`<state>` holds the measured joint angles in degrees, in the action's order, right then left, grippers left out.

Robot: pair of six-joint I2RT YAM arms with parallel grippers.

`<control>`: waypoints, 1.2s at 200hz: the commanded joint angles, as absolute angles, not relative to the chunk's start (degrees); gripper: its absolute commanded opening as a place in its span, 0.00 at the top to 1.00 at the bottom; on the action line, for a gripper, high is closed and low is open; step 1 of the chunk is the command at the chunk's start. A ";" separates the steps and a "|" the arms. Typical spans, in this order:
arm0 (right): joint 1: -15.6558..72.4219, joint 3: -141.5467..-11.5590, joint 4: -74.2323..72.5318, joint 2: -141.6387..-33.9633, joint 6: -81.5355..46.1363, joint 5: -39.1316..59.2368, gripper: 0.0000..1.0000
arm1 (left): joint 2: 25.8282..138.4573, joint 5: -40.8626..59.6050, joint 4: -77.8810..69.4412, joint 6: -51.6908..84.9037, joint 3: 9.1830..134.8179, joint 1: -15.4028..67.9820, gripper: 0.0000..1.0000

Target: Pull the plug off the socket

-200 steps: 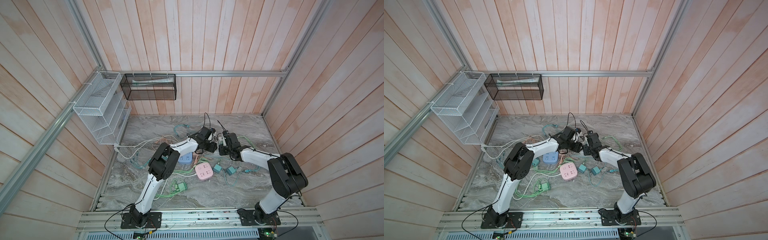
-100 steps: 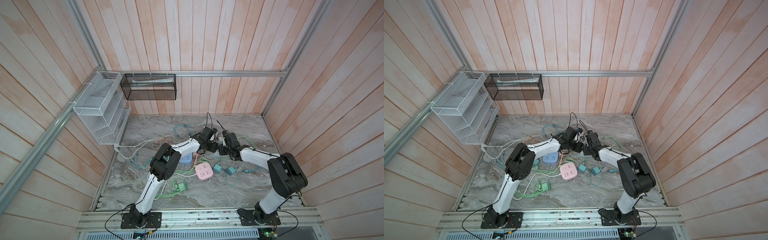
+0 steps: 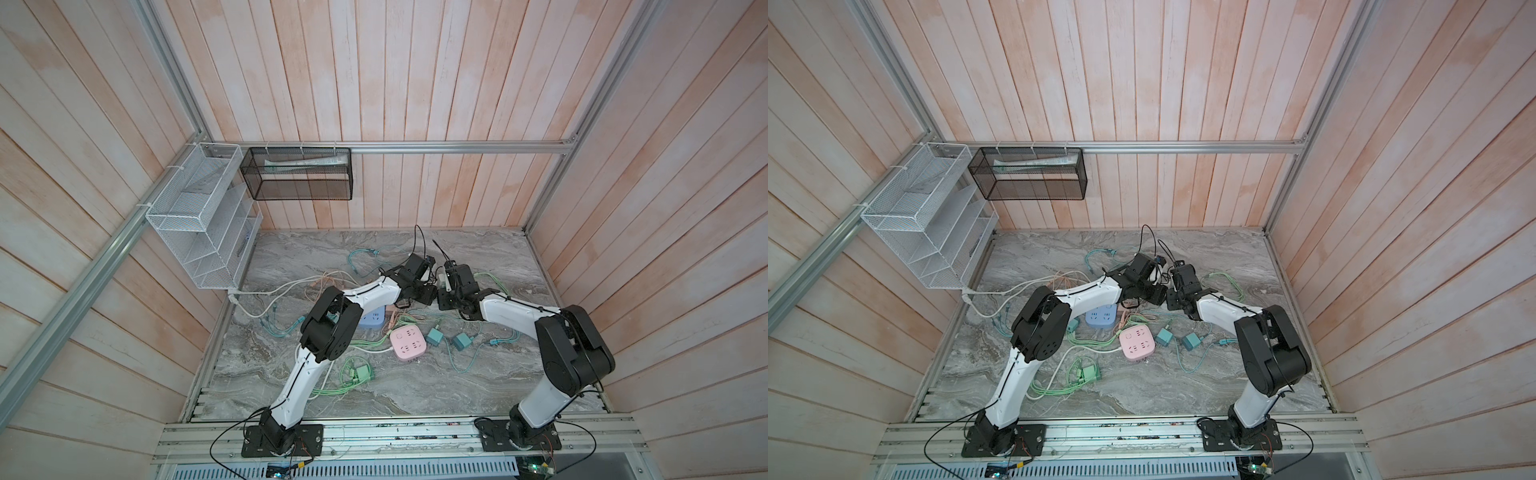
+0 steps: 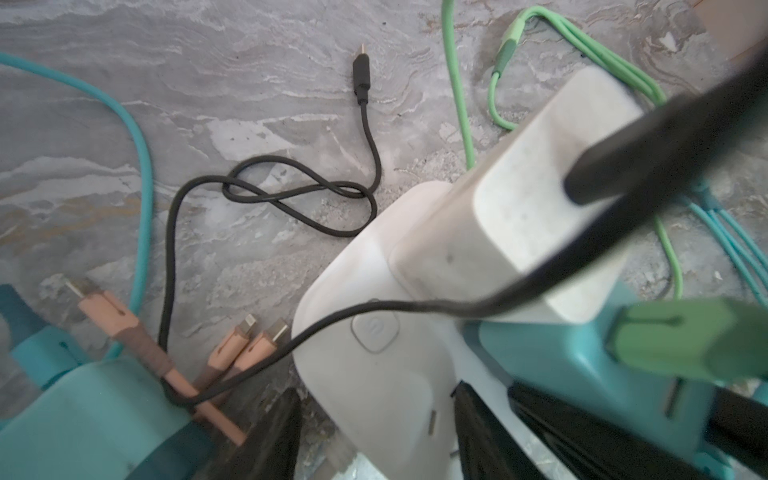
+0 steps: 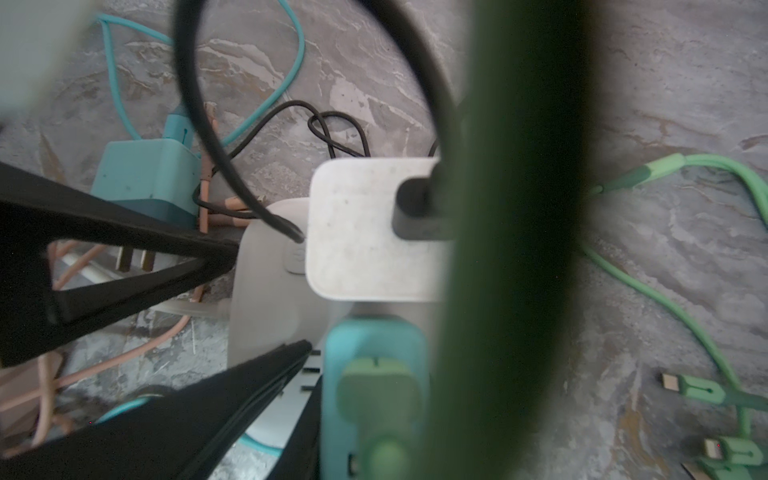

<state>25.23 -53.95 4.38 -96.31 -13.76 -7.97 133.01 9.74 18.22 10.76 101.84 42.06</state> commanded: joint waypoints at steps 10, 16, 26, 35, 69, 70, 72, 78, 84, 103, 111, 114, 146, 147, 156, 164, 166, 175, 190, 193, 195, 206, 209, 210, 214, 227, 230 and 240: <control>24.71 -55.00 0.01 -92.30 -15.61 -7.60 1.00 | 138.27 6.17 25.52 9.36 100.20 42.03 0.39; 24.47 -54.86 -0.04 -92.22 -15.70 -7.05 1.00 | 138.25 6.23 25.49 9.40 100.13 41.98 0.40; 24.02 -54.70 -0.26 -91.87 -15.98 -6.35 1.00 | 138.25 6.28 25.57 9.40 100.05 41.86 0.39; 23.74 -54.50 -0.42 -91.60 -16.15 -6.17 1.00 | 138.22 6.32 25.66 9.48 100.02 41.75 0.40; 23.64 -54.40 0.50 -91.43 -15.38 -6.05 1.00 | 138.25 6.49 25.58 9.58 100.02 41.59 0.40; 23.64 -54.31 0.56 -91.46 -15.34 -6.06 1.00 | 138.21 6.45 25.53 9.62 100.02 41.58 0.40; 23.64 -54.32 0.64 -91.53 -15.30 -6.02 1.00 | 138.18 6.53 25.50 9.66 100.02 41.53 0.40; 23.64 -54.05 0.83 -91.48 -15.23 -6.07 1.00 | 138.16 6.59 25.49 9.67 100.04 41.49 0.39; 23.65 -53.60 0.73 -91.22 -15.22 -6.13 1.00 | 138.08 6.62 25.49 9.67 100.02 41.53 0.40; 23.56 -52.14 0.27 -90.32 -15.52 -6.54 1.00 | 137.86 6.73 25.26 9.66 99.93 41.53 0.40; 23.40 -51.78 0.26 -90.01 -15.55 -6.37 1.00 | 137.74 6.83 25.22 9.67 99.85 41.46 0.40; 23.38 -51.73 0.29 -89.89 -15.51 -6.34 1.00 | 137.73 6.93 25.25 9.67 99.89 41.40 0.40; 21.99 -49.15 -0.84 -88.86 -15.41 -3.99 1.00 | 136.81 7.36 24.32 9.84 99.24 41.33 0.40; 21.89 -49.01 -0.95 -88.81 -15.53 -3.80 1.00 | 136.74 7.33 24.29 9.84 99.19 41.32 0.40; 20.79 -47.55 -2.05 -88.32 -16.15 -1.91 1.00 | 136.48 7.47 23.93 9.80 98.85 41.36 0.40; 19.77 -46.28 -3.07 -87.76 -16.79 -0.33 1.00 | 136.32 7.46 23.78 9.88 98.57 41.27 0.40; 19.51 -45.96 -3.32 -87.59 -16.90 -0.04 1.00 | 136.30 7.47 23.74 9.92 98.54 41.23 0.40; 18.54 -44.55 -4.46 -86.81 -17.49 1.27 1.00 | 136.10 7.35 23.60 9.93 98.24 41.19 0.39; 17.21 -42.63 -5.76 -85.50 -18.17 2.88 1.00 | 135.81 7.33 23.27 9.93 97.76 41.19 0.39; 16.92 -42.29 -5.94 -85.25 -18.26 3.36 1.00 | 135.75 7.38 23.17 9.93 97.70 41.16 0.40; 16.67 -42.08 -6.14 -85.10 -18.45 3.70 1.00 | 135.71 7.34 23.17 9.93 97.73 41.14 0.39; 15.46 -40.93 -6.95 -84.49 -19.00 5.28 1.00 | 135.63 7.35 23.12 9.93 97.72 41.14 0.40; 15.14 -40.62 -7.15 -84.35 -19.17 5.69 1.00 | 135.61 7.38 22.99 9.93 97.66 41.14 0.40; 15.00 -40.57 -7.18 -84.32 -19.25 5.83 1.00 | 135.61 7.34 22.97 9.98 97.65 41.14 0.40; 14.55 -40.14 -7.56 -84.17 -19.47 6.36 1.00 | 135.53 7.40 22.94 9.97 97.72 41.14 0.40; 13.18 -39.30 -8.03 -83.90 -19.96 7.73 1.00 | 135.45 7.54 22.76 9.98 97.59 41.18 0.40; 12.92 -39.20 -8.01 -83.93 -20.04 7.98 1.00 | 135.43 7.51 22.76 9.96 97.61 41.15 0.40; 12.12 -39.01 -7.76 -84.02 -20.07 8.81 1.00 | 135.35 7.55 22.58 9.95 97.40 41.16 0.40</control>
